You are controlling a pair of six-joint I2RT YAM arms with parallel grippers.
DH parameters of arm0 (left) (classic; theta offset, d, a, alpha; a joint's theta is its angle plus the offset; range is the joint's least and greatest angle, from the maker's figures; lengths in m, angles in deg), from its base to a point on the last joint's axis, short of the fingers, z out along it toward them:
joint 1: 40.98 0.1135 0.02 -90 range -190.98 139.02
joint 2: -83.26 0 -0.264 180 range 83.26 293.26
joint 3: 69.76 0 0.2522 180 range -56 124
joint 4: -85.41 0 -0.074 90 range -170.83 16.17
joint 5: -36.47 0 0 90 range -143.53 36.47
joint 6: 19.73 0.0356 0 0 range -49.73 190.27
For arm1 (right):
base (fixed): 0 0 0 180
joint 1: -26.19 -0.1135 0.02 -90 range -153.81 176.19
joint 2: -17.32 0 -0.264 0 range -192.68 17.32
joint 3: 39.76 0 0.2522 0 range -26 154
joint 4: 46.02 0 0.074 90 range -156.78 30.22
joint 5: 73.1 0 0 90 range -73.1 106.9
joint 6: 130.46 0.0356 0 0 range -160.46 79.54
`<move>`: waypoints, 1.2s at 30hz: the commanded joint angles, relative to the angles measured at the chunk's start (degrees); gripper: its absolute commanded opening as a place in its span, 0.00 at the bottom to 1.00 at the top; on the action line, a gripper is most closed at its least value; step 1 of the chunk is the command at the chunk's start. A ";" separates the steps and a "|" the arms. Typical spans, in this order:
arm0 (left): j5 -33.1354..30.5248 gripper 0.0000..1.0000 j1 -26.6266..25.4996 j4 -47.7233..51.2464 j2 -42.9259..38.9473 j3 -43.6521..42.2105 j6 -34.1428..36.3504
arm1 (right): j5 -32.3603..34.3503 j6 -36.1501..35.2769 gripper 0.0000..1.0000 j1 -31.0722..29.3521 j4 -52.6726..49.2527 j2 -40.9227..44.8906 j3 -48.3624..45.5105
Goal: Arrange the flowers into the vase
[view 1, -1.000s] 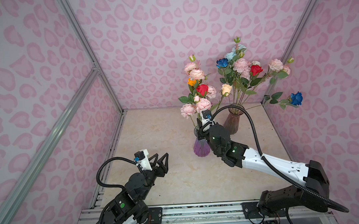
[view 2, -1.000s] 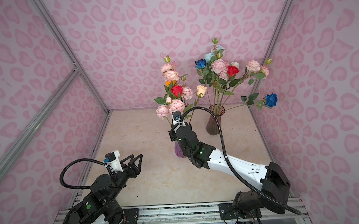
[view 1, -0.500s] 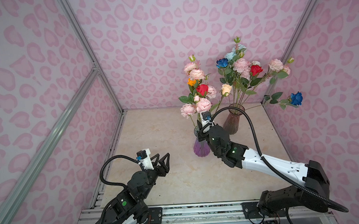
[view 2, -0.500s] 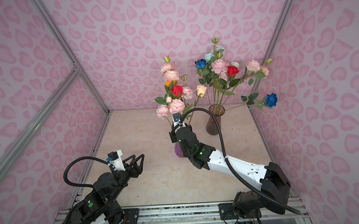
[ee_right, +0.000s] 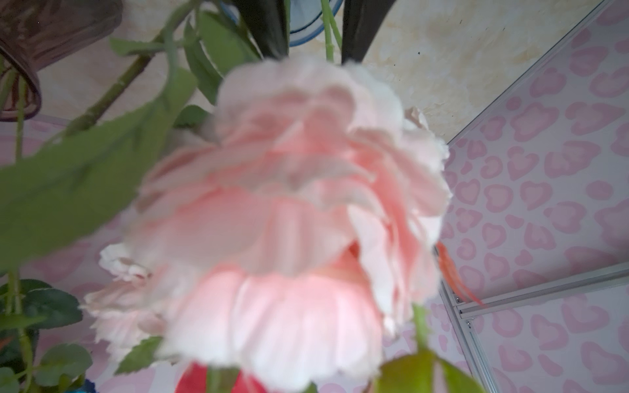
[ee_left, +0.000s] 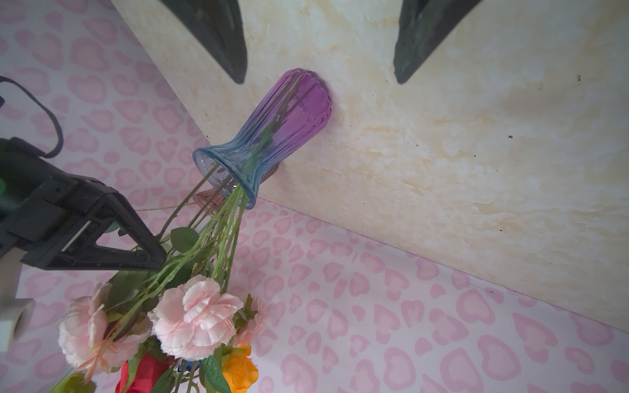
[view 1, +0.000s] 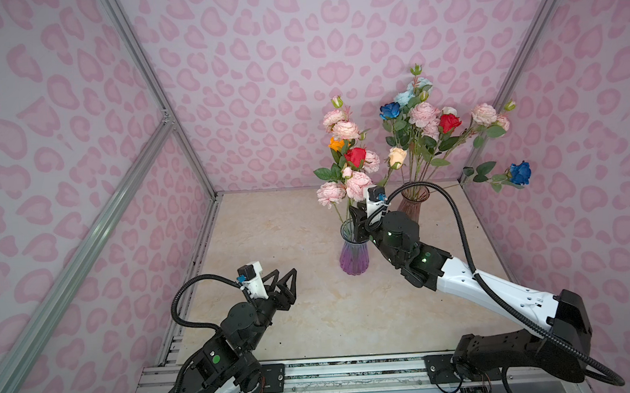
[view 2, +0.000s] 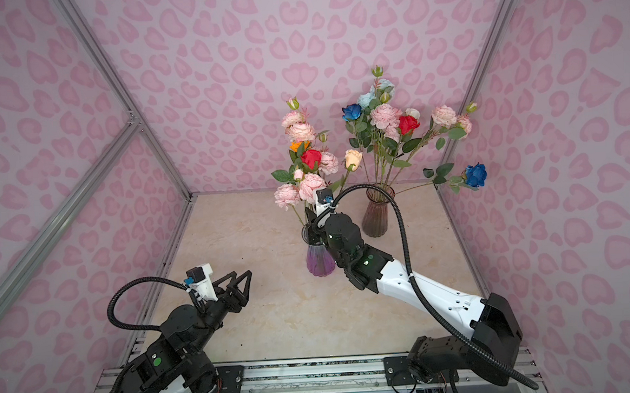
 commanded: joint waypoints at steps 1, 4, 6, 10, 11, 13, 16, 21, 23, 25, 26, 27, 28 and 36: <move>0.35 0.69 0.10 -1.68 0.24 0.03 0.39 | -2.44 1.50 0.30 0.19 -1.83 1.71 -0.70; 0.44 0.69 0.09 -2.16 1.03 0.25 0.66 | -2.52 0.87 0.32 0.19 -3.43 2.77 -0.62; 0.62 0.69 0.09 -2.36 1.80 0.48 0.83 | -2.15 1.01 0.34 0.19 -4.44 3.47 -0.59; 1.21 0.69 0.10 -1.64 3.38 1.58 0.88 | -1.50 0.89 0.37 -0.14 -6.51 6.47 -2.44; 1.32 0.69 0.10 -1.51 3.63 1.60 0.93 | -0.89 0.68 0.37 -0.28 -6.93 7.55 -3.12; 1.50 0.69 0.05 -1.97 4.06 1.25 0.93 | 0.07 0.60 0.38 -0.71 -8.07 10.12 -4.59; 1.75 0.69 0.10 -2.84 4.54 1.08 1.05 | 1.30 0.36 0.39 -1.36 -9.86 13.50 -5.94; 2.02 0.69 0.09 -2.89 6.34 2.31 2.22 | 1.07 0.10 0.33 -3.87 -10.02 18.30 -7.87; 2.24 0.69 0.10 -2.71 6.99 2.73 2.42 | 1.43 0.29 0.27 -5.81 -8.75 18.65 -8.42; 2.38 0.68 0.10 -3.10 7.48 2.71 2.42 | 0.94 -0.10 0.23 -6.97 -8.42 16.73 -7.67; 2.38 0.68 0.10 -3.31 7.69 2.72 2.34 | 0.84 0.04 0.20 -7.15 -8.59 15.14 -6.74; 2.54 0.67 0.10 -3.41 7.88 2.81 2.25 | 0.53 0.55 0.19 -7.19 -8.57 13.49 -5.90; 2.71 0.67 0.09 -3.52 8.02 2.82 2.16 | 0.16 0.76 0.19 -7.11 -8.27 12.16 -5.22; 2.38 0.67 0.10 -2.85 7.31 3.70 1.83 | 1.45 5.82 0.28 -4.05 -10.45 -0.54 3.64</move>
